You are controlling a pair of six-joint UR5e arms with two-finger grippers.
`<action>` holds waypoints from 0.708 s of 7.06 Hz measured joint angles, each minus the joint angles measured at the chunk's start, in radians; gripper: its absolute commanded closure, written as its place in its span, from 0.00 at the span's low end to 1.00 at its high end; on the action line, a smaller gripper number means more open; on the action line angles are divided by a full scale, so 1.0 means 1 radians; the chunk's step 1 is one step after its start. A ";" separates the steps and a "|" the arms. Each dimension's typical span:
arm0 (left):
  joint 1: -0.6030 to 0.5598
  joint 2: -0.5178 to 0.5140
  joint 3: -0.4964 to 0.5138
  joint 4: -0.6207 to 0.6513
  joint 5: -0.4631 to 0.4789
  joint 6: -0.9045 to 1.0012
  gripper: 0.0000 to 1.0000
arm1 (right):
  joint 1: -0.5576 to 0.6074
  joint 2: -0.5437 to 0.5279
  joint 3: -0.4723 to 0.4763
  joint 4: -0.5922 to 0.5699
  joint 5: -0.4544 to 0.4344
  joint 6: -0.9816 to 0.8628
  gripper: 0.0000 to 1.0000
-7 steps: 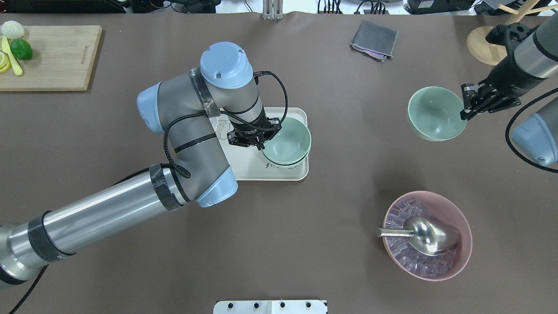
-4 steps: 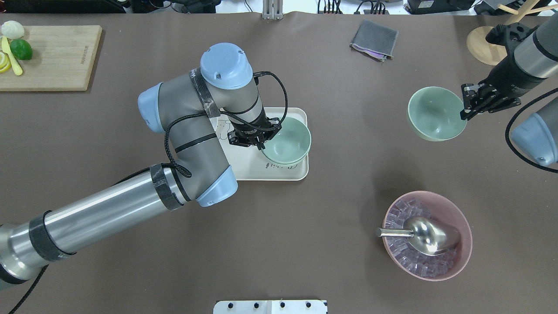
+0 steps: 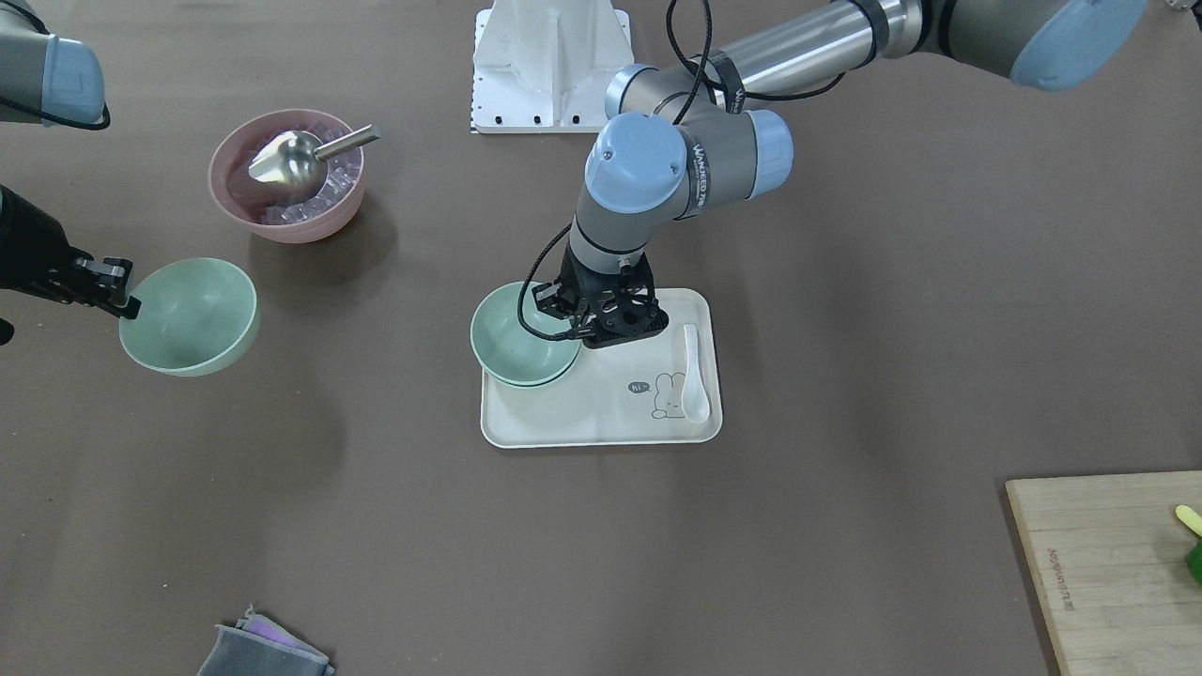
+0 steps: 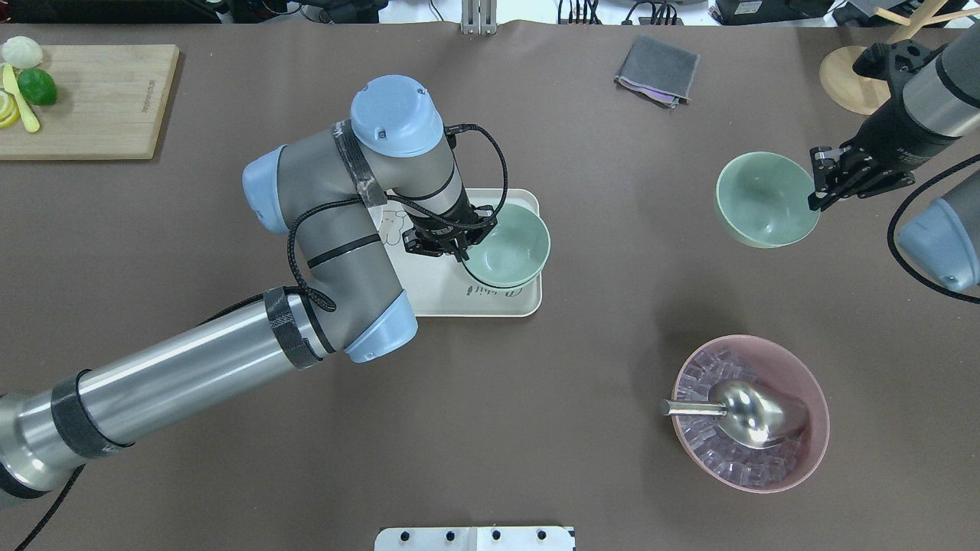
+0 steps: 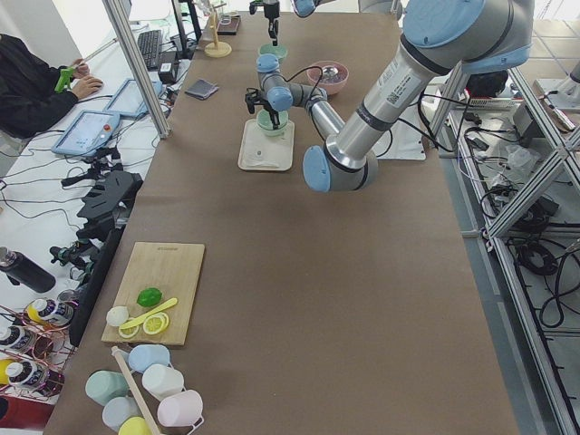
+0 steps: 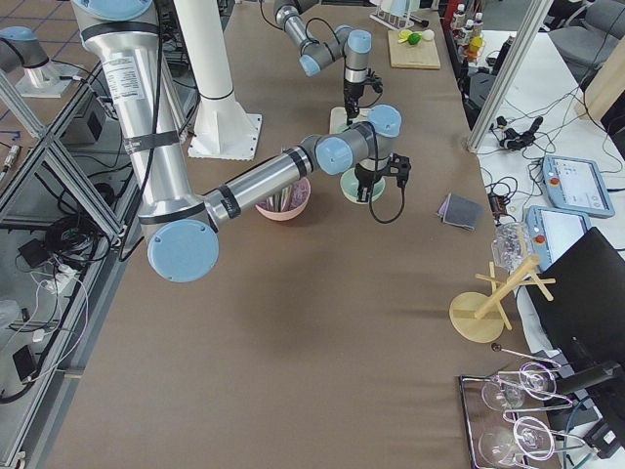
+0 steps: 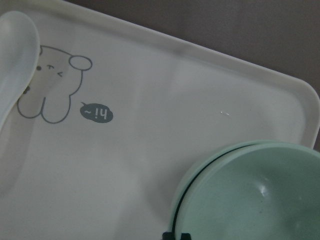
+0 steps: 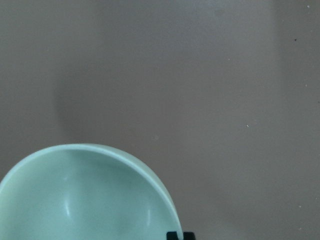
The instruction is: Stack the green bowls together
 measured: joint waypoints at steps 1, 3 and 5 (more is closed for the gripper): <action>-0.001 0.001 0.000 -0.008 0.000 -0.002 1.00 | 0.000 0.000 0.000 0.000 0.001 0.000 1.00; -0.001 0.004 0.001 -0.010 0.001 -0.003 1.00 | 0.000 0.000 0.003 0.000 0.004 0.001 1.00; -0.001 0.005 0.003 -0.010 0.001 -0.003 1.00 | 0.000 0.000 0.005 0.000 0.004 0.001 1.00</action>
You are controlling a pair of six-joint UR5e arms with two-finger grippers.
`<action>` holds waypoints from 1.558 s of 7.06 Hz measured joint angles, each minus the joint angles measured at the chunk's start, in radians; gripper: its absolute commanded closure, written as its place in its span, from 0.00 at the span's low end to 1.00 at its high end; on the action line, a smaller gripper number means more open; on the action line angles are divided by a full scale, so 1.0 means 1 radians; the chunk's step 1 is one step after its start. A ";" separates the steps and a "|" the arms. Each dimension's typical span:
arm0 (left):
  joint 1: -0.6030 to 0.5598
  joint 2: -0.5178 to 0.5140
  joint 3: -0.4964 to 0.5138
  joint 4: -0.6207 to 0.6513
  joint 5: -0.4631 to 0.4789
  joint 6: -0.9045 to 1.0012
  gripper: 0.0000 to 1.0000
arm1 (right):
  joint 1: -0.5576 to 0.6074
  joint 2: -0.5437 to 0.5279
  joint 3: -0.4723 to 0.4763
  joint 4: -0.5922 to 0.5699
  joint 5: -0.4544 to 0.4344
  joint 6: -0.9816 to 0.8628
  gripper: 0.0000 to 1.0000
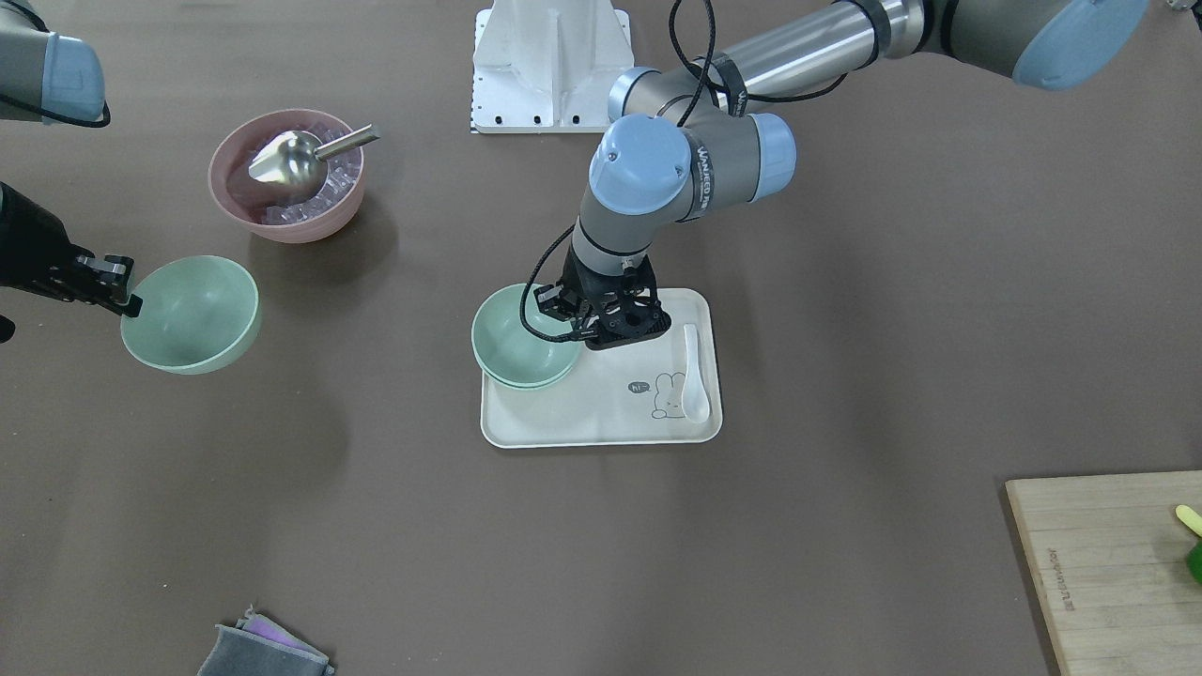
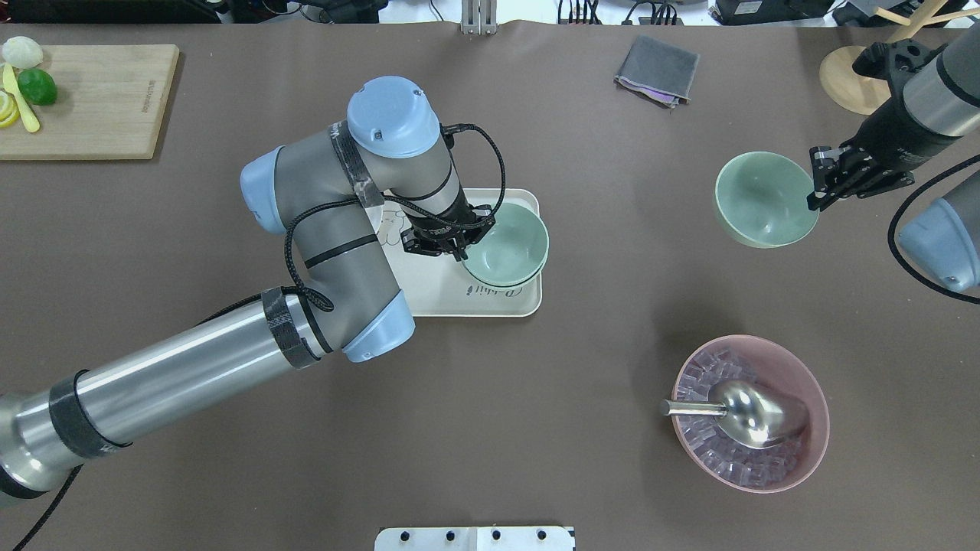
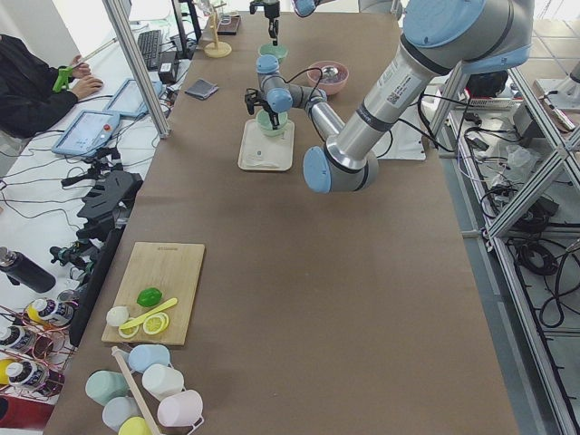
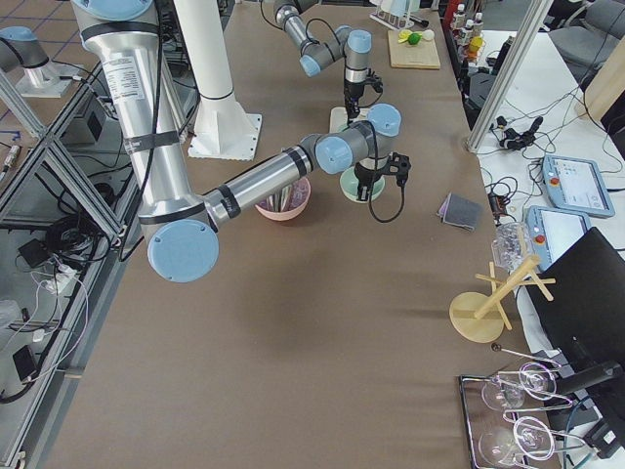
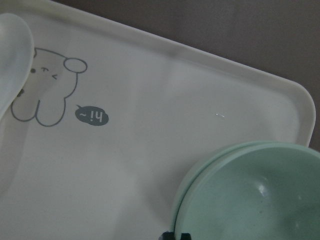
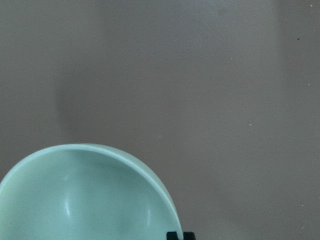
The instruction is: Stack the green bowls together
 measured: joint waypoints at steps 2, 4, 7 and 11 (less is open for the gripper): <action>0.001 -0.001 0.000 -0.009 -0.001 -0.031 1.00 | 0.000 -0.001 0.000 0.000 0.000 0.000 1.00; 0.001 -0.001 0.000 -0.021 0.000 -0.054 1.00 | 0.000 -0.002 -0.001 0.000 0.000 0.000 1.00; 0.001 0.001 0.002 -0.023 0.000 -0.057 1.00 | 0.000 -0.002 -0.002 0.000 0.000 0.000 1.00; 0.001 0.003 0.005 -0.023 0.001 -0.055 0.01 | 0.000 -0.002 -0.003 0.000 0.000 0.000 1.00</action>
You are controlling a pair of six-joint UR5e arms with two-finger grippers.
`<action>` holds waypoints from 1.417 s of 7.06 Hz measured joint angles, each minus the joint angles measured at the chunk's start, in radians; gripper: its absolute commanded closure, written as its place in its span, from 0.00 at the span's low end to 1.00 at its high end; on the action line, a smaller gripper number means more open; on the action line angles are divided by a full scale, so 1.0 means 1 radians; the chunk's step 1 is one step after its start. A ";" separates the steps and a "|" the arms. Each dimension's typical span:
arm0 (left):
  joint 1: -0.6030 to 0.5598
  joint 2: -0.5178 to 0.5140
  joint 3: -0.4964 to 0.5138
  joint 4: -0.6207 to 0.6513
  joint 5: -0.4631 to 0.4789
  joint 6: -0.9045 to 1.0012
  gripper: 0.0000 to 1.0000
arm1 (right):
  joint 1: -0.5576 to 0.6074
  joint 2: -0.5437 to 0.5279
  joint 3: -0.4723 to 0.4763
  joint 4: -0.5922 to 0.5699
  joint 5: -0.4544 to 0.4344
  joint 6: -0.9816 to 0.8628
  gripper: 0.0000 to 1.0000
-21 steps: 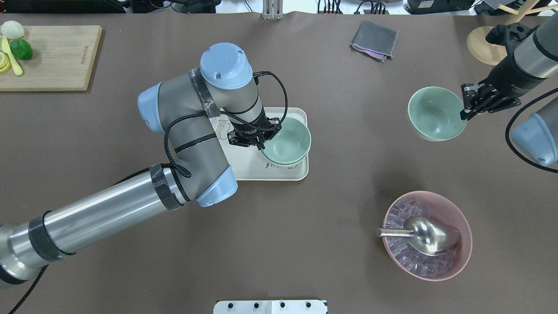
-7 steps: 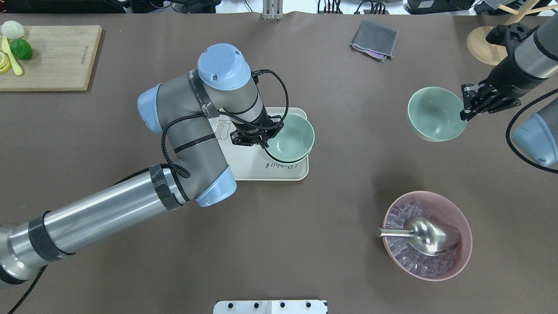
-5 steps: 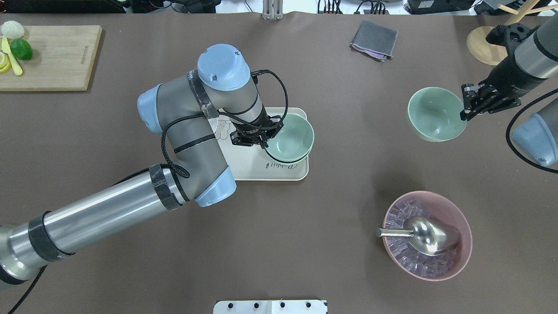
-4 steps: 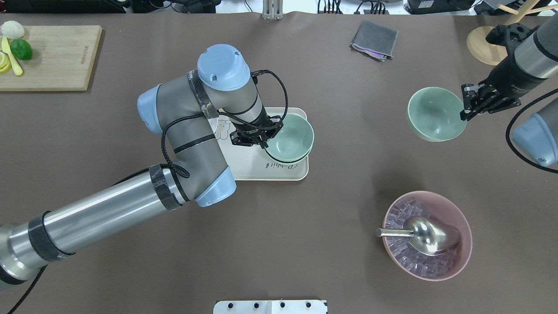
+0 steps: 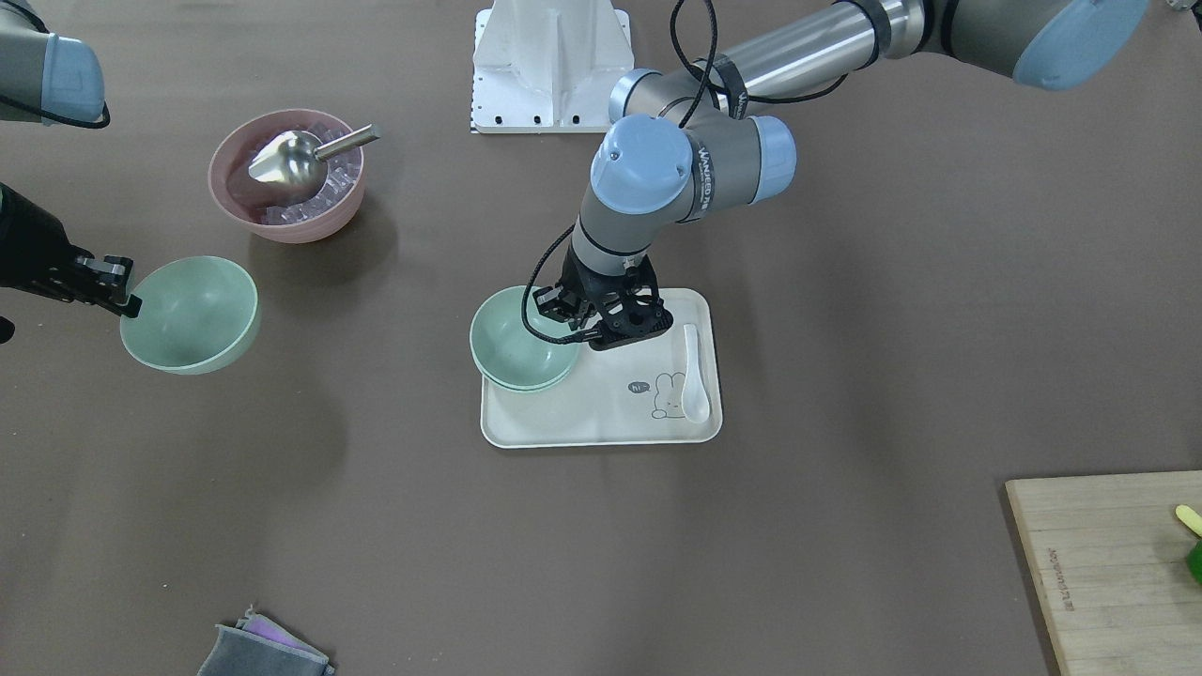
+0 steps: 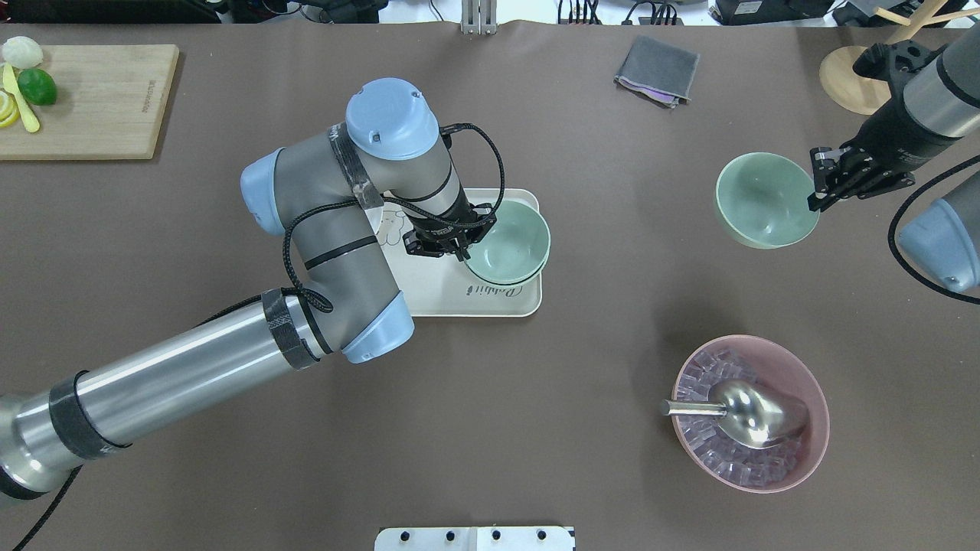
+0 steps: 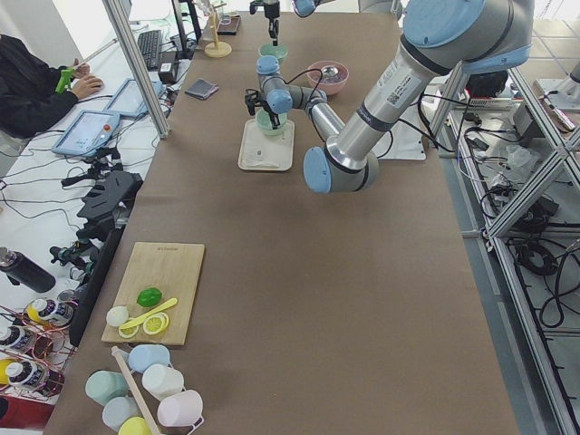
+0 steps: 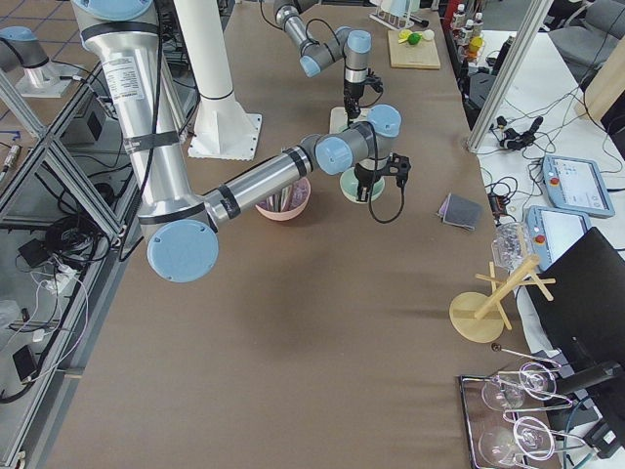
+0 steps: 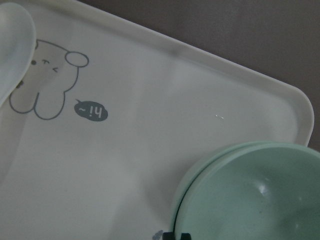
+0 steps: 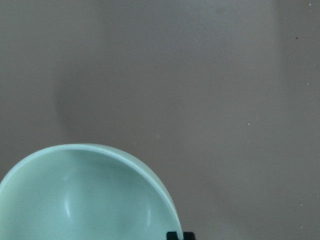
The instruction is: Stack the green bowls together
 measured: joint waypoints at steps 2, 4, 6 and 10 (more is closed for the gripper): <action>0.001 0.000 0.003 -0.001 0.012 0.002 0.02 | 0.000 0.000 -0.001 0.000 0.000 -0.001 1.00; 0.001 -0.002 -0.007 -0.003 0.038 0.006 0.02 | 0.000 0.000 0.000 0.000 0.000 -0.001 1.00; -0.002 0.000 -0.032 -0.001 0.037 0.009 0.02 | -0.001 0.009 0.001 -0.009 0.005 0.000 1.00; -0.109 0.087 -0.200 0.157 -0.036 0.221 0.02 | -0.031 0.216 0.000 -0.216 0.009 0.026 1.00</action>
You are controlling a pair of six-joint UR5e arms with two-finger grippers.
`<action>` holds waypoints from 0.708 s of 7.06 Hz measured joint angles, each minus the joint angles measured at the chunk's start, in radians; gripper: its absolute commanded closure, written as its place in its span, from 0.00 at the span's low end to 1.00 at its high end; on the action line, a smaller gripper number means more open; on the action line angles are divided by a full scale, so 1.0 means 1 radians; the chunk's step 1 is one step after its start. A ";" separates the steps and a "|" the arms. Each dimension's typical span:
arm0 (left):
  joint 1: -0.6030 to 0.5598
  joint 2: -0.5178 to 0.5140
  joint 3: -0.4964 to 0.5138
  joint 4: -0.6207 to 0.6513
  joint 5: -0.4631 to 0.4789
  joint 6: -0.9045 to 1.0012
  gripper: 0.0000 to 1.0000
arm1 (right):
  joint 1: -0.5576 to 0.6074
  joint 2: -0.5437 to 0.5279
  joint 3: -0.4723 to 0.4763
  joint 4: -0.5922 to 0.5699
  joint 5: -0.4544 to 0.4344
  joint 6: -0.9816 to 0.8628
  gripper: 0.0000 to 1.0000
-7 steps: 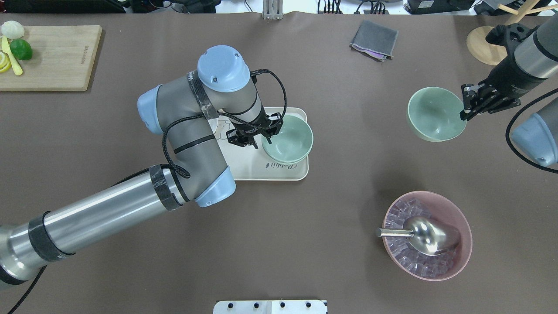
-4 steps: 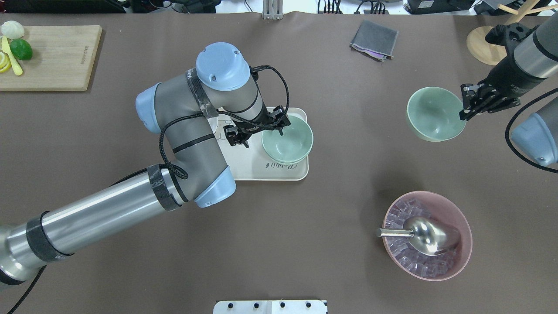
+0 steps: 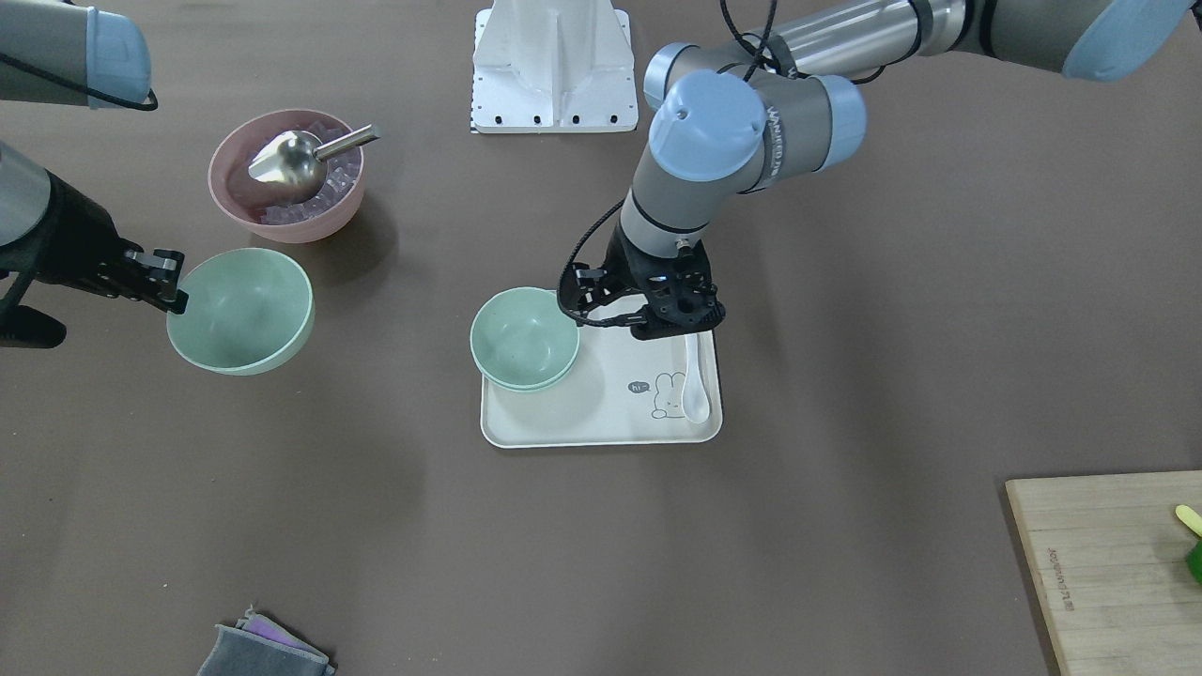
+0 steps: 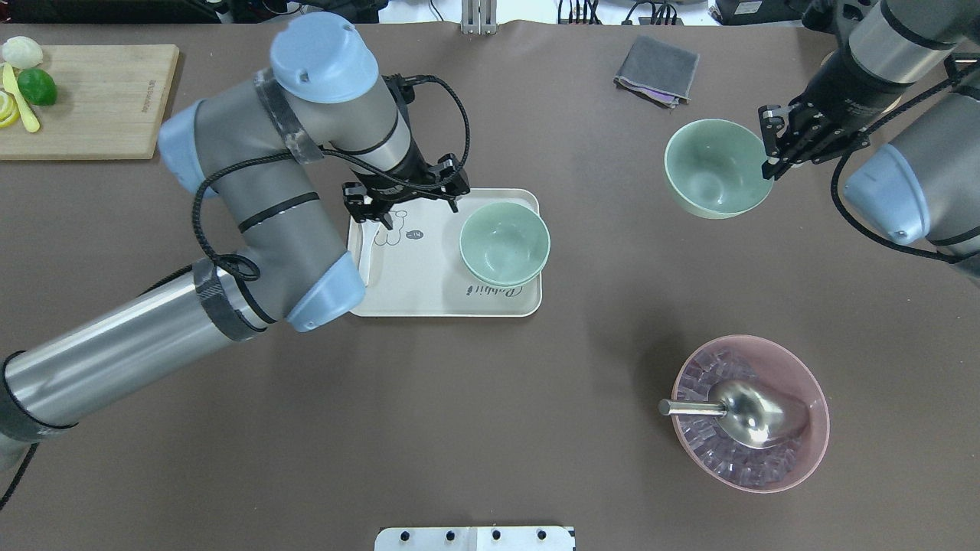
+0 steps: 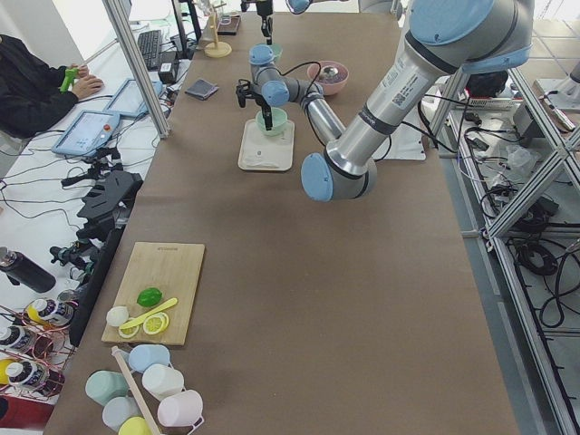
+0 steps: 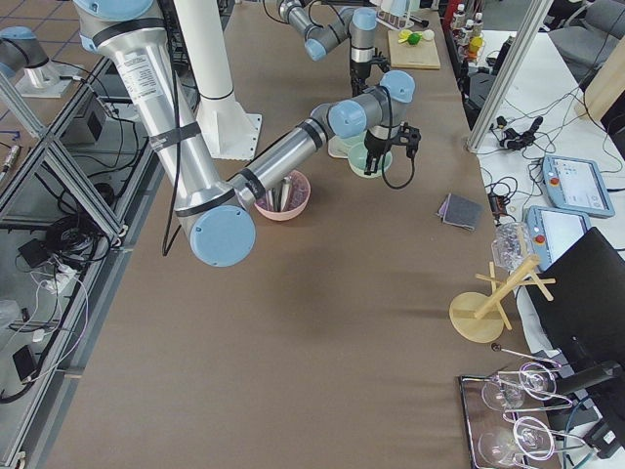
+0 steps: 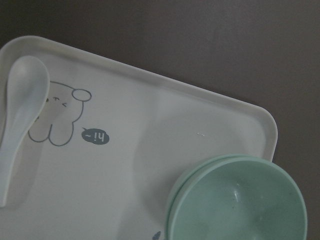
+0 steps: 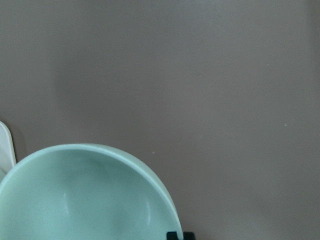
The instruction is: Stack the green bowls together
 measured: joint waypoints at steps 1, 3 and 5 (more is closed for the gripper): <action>-0.043 0.049 -0.068 0.065 -0.004 0.098 0.02 | -0.037 0.046 -0.006 -0.009 -0.012 0.036 1.00; -0.122 0.134 -0.154 0.116 -0.012 0.212 0.02 | -0.129 0.135 -0.042 -0.007 -0.064 0.079 1.00; -0.168 0.168 -0.179 0.123 -0.051 0.272 0.02 | -0.180 0.220 -0.143 0.038 -0.089 0.088 1.00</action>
